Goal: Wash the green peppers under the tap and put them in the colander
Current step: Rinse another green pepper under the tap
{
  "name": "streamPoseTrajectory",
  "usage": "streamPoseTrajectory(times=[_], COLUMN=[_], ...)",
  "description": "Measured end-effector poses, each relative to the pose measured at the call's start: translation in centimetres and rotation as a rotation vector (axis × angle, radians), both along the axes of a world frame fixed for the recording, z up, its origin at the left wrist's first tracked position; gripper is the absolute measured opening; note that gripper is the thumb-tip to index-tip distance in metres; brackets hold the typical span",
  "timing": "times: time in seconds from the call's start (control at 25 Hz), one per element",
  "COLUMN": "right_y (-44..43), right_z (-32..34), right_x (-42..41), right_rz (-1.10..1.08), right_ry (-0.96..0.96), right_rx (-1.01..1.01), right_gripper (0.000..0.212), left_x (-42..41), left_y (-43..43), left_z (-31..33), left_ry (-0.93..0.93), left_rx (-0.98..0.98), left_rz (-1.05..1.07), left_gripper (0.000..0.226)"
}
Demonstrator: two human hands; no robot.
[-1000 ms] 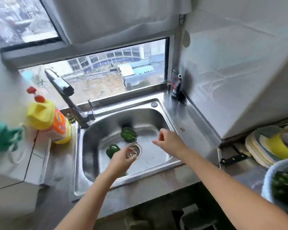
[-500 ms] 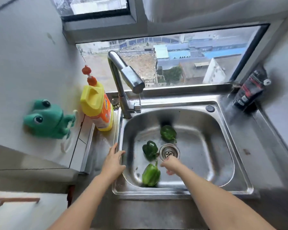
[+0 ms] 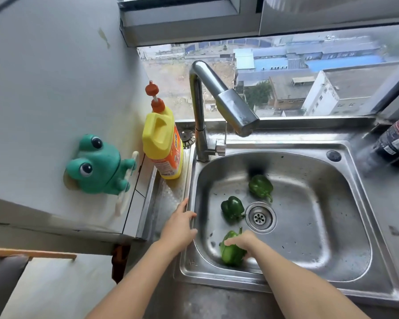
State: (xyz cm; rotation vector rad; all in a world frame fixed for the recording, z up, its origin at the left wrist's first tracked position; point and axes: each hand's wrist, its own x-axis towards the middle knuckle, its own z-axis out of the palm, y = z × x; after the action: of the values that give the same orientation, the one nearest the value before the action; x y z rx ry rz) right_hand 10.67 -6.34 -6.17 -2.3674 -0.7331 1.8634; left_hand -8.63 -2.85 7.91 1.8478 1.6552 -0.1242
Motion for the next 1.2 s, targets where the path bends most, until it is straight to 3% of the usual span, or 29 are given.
streamPoseTrajectory(times=[0.12,0.24,0.4,0.48,0.6,0.68,0.8,0.92,1.08,1.2], right_y=[1.1,2.3,3.1,3.3,5.0,7.9,13.5,17.9,20.9,22.1], right_z=[4.0,9.3,16.6,19.5,22.8,24.2,24.7,24.2,23.0,22.2], right_x=[1.4,3.3,5.7,6.7,8.9,10.0,9.2,6.8,5.1,4.7], right_rz=[0.039,0.130,0.205,0.272,0.278,0.180,0.100,0.271,0.340,0.371], right_ry=[0.039,0.051,0.083,0.098,0.221,0.203,0.134,0.087,-0.006,-0.054], right_rx=[0.180,0.474,0.748,0.822,0.784,0.800,0.768,0.682,0.642,0.639], right_gripper=[0.082,0.082,0.082,0.076,0.050,0.037,0.047,0.058,0.048,0.031], left_x=[1.1,3.4,8.0,9.6,11.1,11.6,11.5,11.2,11.3,11.7], left_y=[0.6,1.0,1.9,2.3,3.1,3.6,3.7,3.7,3.8,4.1], left_z=[0.8,1.7,4.1,4.7,5.3,5.8,6.3,7.0,7.4,7.1], left_ry=[-0.072,-0.420,-0.847,-0.977,-1.123,-1.198,-1.229,-1.281,-1.359,-1.401], left_rx=[-0.029,-0.083,-0.648,-0.759,-0.816,-0.845,-0.866,-0.852,-0.846,-0.873], left_rz=[0.092,0.242,0.491,0.510,0.605,0.679,0.711,0.728,0.788,0.835], left_gripper=[0.045,0.028,0.046,0.051,0.060,0.060,0.048,0.045,0.044,0.063])
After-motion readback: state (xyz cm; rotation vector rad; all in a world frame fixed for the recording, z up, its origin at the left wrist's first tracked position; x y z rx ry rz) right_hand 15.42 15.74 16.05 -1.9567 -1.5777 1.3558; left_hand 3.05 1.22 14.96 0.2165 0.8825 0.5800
